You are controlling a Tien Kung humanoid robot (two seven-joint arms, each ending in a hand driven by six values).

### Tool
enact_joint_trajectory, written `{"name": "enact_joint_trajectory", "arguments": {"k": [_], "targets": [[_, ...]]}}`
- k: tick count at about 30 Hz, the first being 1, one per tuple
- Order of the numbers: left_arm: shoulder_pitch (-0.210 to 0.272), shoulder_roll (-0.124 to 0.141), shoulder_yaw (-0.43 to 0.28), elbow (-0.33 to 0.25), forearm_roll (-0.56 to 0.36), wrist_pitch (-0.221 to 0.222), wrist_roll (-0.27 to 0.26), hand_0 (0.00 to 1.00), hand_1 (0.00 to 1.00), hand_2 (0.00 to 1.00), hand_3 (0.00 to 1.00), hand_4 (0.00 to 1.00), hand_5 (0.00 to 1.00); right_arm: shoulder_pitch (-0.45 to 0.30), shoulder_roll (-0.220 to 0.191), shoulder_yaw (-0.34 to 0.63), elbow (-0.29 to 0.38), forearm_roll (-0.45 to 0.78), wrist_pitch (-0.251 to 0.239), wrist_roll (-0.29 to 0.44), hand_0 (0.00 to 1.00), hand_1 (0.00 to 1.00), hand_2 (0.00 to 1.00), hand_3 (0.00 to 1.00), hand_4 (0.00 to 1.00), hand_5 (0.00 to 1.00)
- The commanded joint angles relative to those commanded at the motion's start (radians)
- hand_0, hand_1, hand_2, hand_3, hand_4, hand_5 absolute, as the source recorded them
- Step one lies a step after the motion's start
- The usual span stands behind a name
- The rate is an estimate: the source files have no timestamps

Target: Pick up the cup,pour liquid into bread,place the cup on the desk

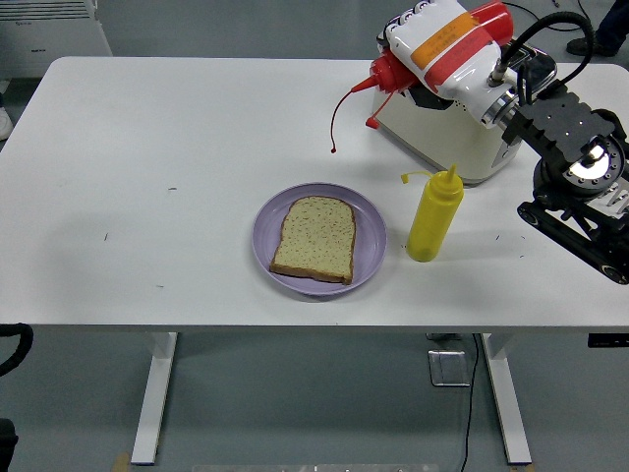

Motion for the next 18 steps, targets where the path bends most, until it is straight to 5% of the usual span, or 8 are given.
{"name": "enact_joint_trajectory", "arguments": {"k": [5, 12, 18], "targets": [[0.001, 0.001, 0.001, 0.000, 0.000, 0.000, 0.001, 0.749, 0.756, 0.762, 0.658, 0.601, 0.998, 0.004, 0.005, 0.012, 0.005, 0.000, -0.007, -0.009, 0.002, 0.138, 0.281, 0.303, 0.691, 0.075], [0.001, 0.000, 0.004, 0.000, -0.001, -0.002, 0.001, 0.749, 0.756, 0.761, 0.657, 0.600, 0.998, 0.033, 0.021, -0.135, -0.005, 0.000, 0.013, -0.012, 0.002, 0.139, 0.283, 0.305, 0.679, 0.065], [0.005, 0.001, 0.001, -0.001, -0.001, 0.000, 0.000, 0.749, 0.756, 0.762, 0.658, 0.600, 0.998, 0.012, 0.018, -0.030, -0.021, 0.000, 0.011, -0.041, 0.002, 0.141, 0.284, 0.307, 0.667, 0.058]]}}
